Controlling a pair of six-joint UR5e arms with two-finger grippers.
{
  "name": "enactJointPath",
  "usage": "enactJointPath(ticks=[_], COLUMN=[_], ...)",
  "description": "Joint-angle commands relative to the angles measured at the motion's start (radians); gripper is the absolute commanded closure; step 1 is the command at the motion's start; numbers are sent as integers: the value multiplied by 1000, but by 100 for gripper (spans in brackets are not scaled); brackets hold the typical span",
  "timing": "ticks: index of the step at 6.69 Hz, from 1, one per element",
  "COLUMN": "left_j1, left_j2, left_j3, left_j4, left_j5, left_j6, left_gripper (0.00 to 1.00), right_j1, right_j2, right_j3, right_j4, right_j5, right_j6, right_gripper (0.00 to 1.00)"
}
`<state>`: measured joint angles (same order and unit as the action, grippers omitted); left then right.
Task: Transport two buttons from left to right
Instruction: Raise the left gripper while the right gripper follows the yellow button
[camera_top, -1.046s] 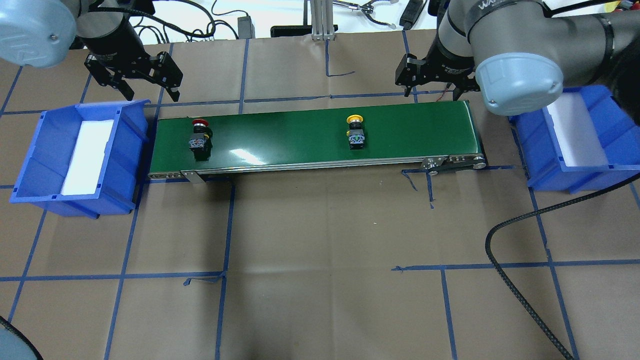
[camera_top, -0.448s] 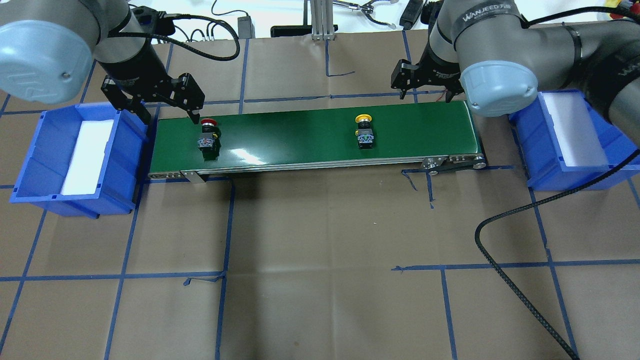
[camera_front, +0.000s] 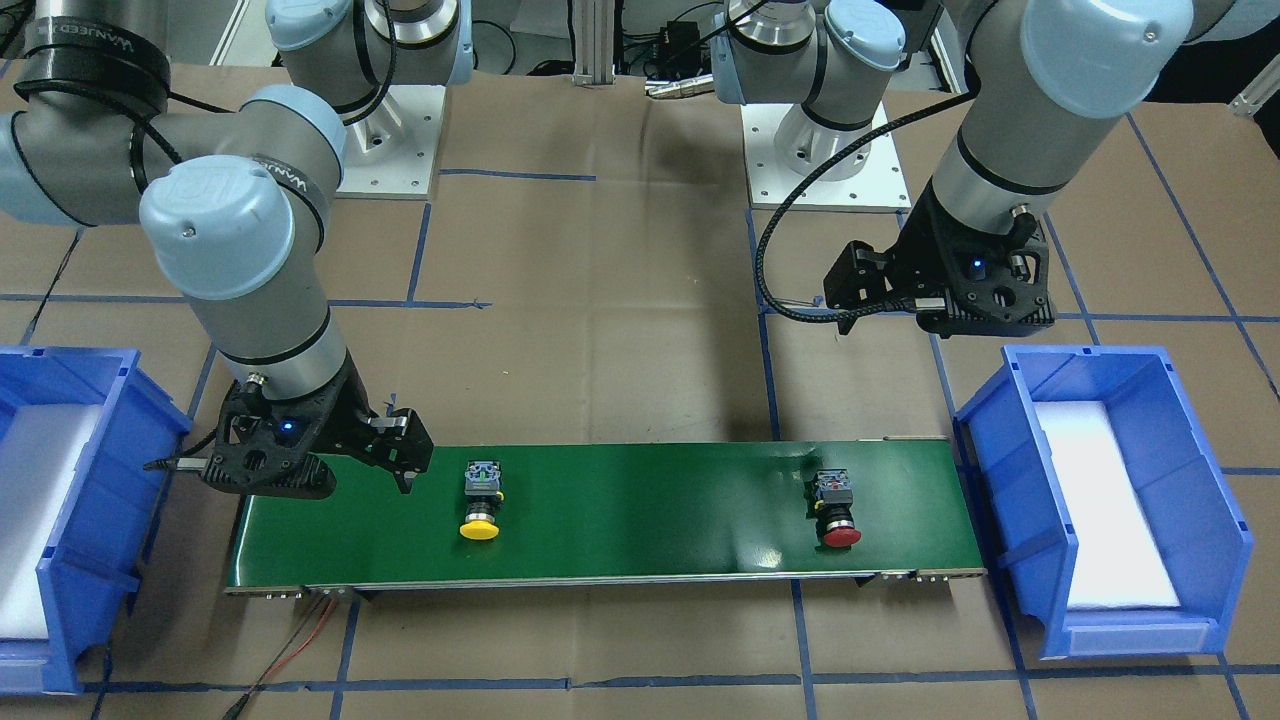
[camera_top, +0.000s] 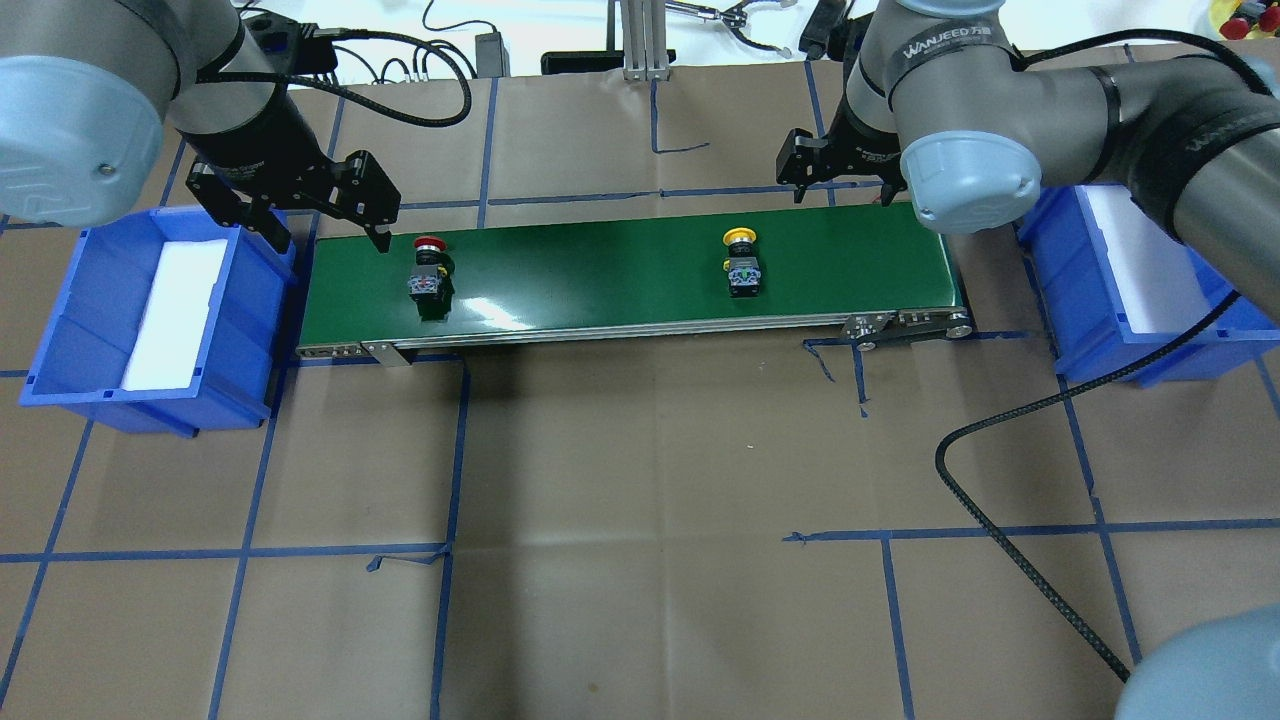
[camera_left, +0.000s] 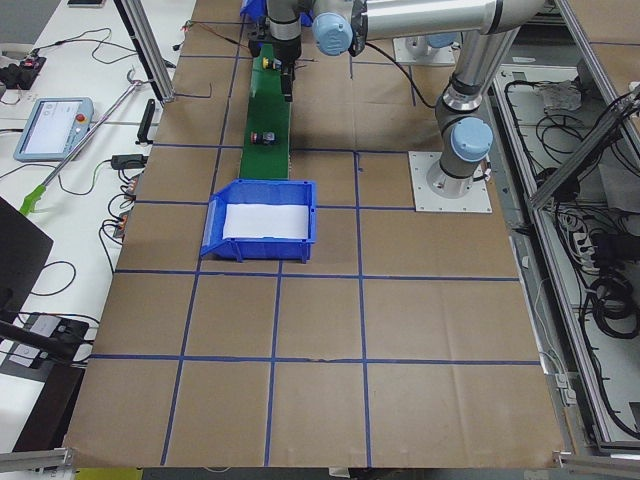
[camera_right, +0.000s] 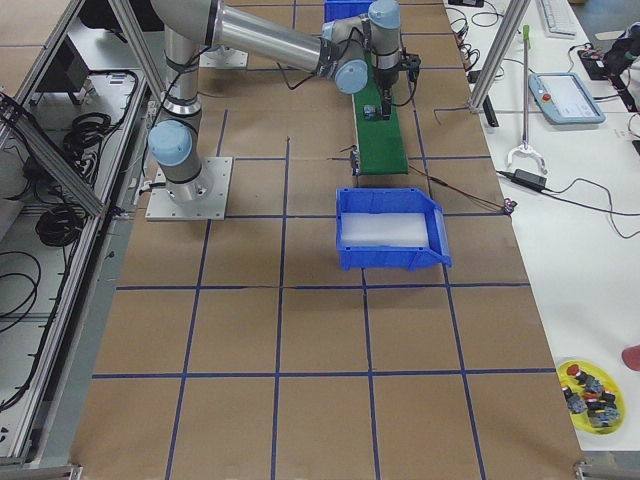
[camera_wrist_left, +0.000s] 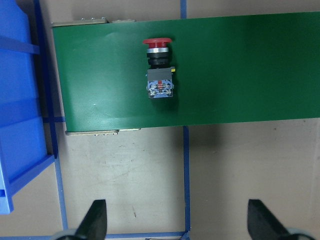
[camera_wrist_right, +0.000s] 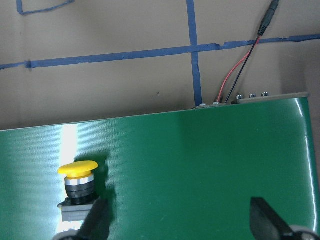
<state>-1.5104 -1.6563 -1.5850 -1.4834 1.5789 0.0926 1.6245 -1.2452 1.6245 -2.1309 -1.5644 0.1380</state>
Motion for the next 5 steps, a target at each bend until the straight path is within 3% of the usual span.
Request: enactJointPath(ticks=[1,5], left_j1=[-1,-1], left_j2=[0,-7], left_j3=[0,0], left_j4=[0,8], left_j5=[0,-2], left_j6=[-2,-7], left_gripper=[0,0], right_j1=[0,0], right_j2=[19,39], right_j3=[0,-3], right_j4=[-4,-3], right_j5=[4,7], right_j6=[0,-6], right_gripper=[0,0])
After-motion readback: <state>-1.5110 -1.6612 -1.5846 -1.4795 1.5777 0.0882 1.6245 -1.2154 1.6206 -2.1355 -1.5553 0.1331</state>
